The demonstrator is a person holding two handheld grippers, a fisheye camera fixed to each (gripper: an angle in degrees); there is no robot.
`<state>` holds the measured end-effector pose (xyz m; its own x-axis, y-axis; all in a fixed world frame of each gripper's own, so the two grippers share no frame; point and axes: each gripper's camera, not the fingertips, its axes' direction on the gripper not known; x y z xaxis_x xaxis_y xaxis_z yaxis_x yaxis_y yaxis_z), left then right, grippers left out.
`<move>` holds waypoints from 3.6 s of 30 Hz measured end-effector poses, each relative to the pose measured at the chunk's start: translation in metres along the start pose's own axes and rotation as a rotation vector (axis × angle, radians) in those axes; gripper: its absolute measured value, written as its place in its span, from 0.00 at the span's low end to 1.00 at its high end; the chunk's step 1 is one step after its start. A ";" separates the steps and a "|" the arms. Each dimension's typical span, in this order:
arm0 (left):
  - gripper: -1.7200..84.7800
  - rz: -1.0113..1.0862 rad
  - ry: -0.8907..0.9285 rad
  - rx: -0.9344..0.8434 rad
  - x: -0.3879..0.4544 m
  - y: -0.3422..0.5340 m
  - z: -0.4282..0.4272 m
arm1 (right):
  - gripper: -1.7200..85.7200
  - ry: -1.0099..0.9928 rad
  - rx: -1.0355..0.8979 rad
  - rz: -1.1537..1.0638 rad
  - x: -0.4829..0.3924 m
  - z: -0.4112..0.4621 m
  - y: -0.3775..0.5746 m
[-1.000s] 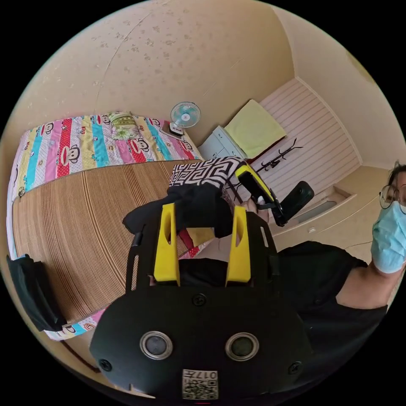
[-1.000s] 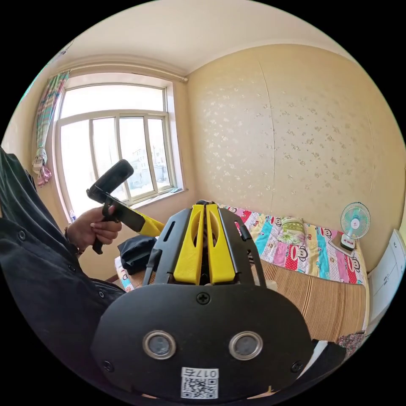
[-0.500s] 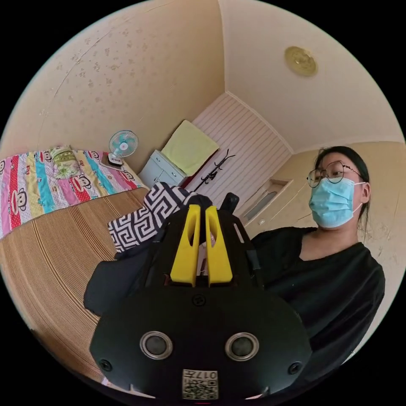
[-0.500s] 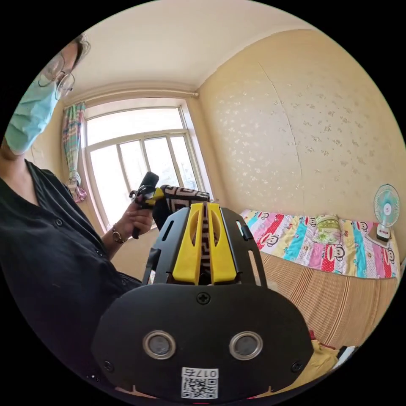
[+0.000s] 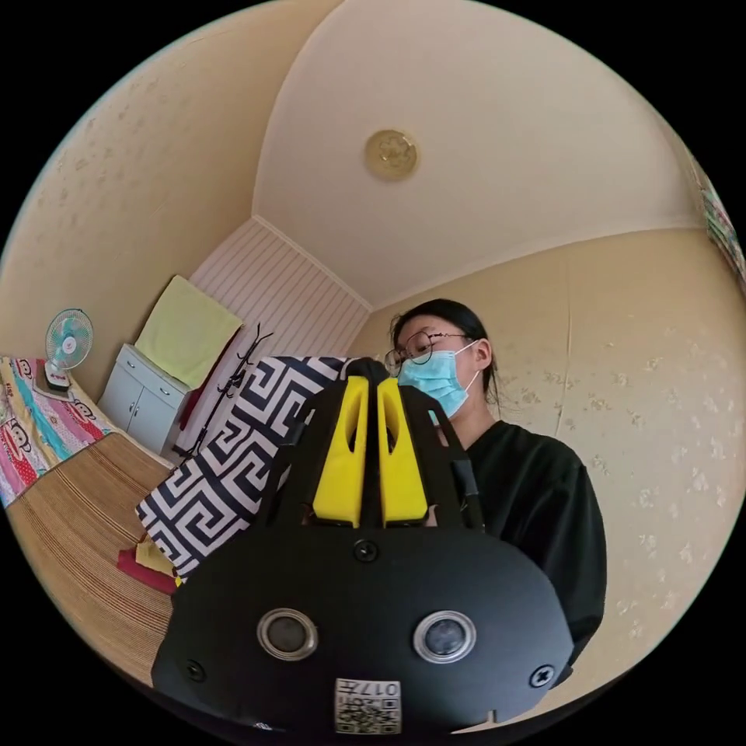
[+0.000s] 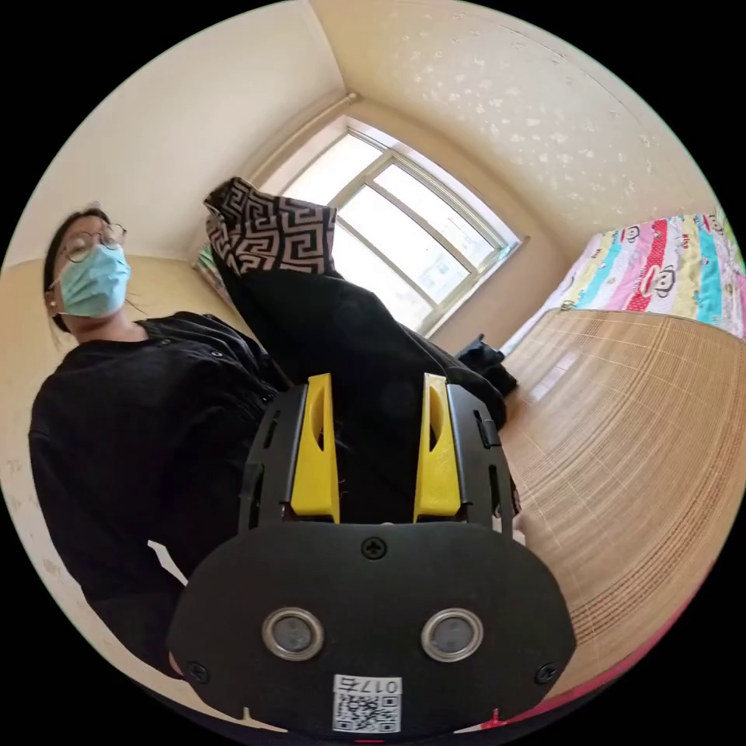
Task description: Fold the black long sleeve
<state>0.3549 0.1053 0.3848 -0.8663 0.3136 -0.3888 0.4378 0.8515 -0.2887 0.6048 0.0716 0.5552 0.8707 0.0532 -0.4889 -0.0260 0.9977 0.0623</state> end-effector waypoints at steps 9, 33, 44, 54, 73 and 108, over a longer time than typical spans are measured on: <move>0.01 -0.008 0.196 0.092 0.003 -0.003 -0.034 | 0.19 -0.141 -0.110 0.030 0.046 -0.015 -0.034; 0.01 -0.102 -0.003 0.196 -0.003 -0.020 -0.096 | 0.02 -0.187 0.039 -0.217 -0.024 -0.136 -0.091; 0.01 -0.241 -0.716 0.014 0.010 -0.028 -0.094 | 0.02 0.078 0.556 -0.323 -0.133 -0.228 -0.096; 0.02 -0.427 -0.654 -0.049 -0.065 0.017 -0.058 | 0.02 0.159 0.586 -0.472 -0.257 -0.194 -0.138; 0.19 -0.519 -0.522 -0.410 -0.152 0.053 0.089 | 0.02 0.050 0.494 -0.732 -0.410 -0.110 -0.195; 0.01 -0.213 -0.599 0.189 0.110 -0.069 -0.060 | 0.02 0.304 0.527 -0.526 -0.407 -0.108 -0.190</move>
<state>0.2146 0.1065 0.4147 -0.6789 -0.1878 -0.7098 0.3535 0.7637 -0.5402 0.2023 -0.1353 0.6488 0.5302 -0.3338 -0.7794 0.6520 0.7481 0.1232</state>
